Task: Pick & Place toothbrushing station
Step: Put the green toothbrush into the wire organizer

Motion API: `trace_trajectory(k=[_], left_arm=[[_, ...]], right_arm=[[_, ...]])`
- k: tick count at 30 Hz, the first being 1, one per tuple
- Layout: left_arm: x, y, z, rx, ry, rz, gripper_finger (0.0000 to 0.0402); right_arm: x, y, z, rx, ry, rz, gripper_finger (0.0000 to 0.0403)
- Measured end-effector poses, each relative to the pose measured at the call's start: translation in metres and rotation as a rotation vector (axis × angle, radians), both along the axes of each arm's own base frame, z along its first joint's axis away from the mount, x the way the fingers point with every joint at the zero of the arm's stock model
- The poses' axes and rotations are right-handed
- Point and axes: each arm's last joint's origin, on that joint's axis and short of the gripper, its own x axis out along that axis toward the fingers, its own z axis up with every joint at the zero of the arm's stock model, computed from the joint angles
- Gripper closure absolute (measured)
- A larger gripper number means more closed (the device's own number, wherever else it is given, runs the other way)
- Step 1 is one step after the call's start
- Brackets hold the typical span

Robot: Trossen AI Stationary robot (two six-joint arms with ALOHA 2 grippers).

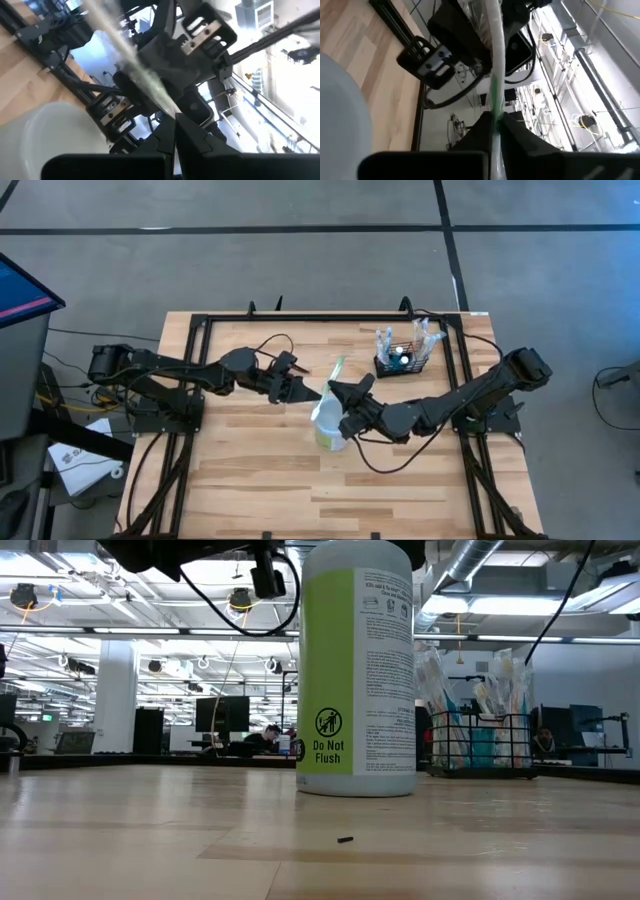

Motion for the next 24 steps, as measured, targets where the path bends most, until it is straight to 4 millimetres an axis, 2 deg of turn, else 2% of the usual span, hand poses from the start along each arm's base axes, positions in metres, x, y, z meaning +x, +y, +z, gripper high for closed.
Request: trace_trajectory(k=[12,19,24], left_arm=[[-0.001,0.002,0.003,0.155,-0.073,0.024,0.04],[-0.002,0.011,0.003,0.174,-0.076,0.023,0.0398],[-0.002,0.012,0.003,0.19,-0.08,0.026,0.0383]], right_arm=[[-0.001,-0.001,-0.002,0.083,-0.043,-0.028,0.0398],[-0.003,0.002,-0.003,0.093,-0.047,-0.054,0.0401],[-0.006,0.004,-0.003,0.111,-0.042,-0.061,0.0402]])
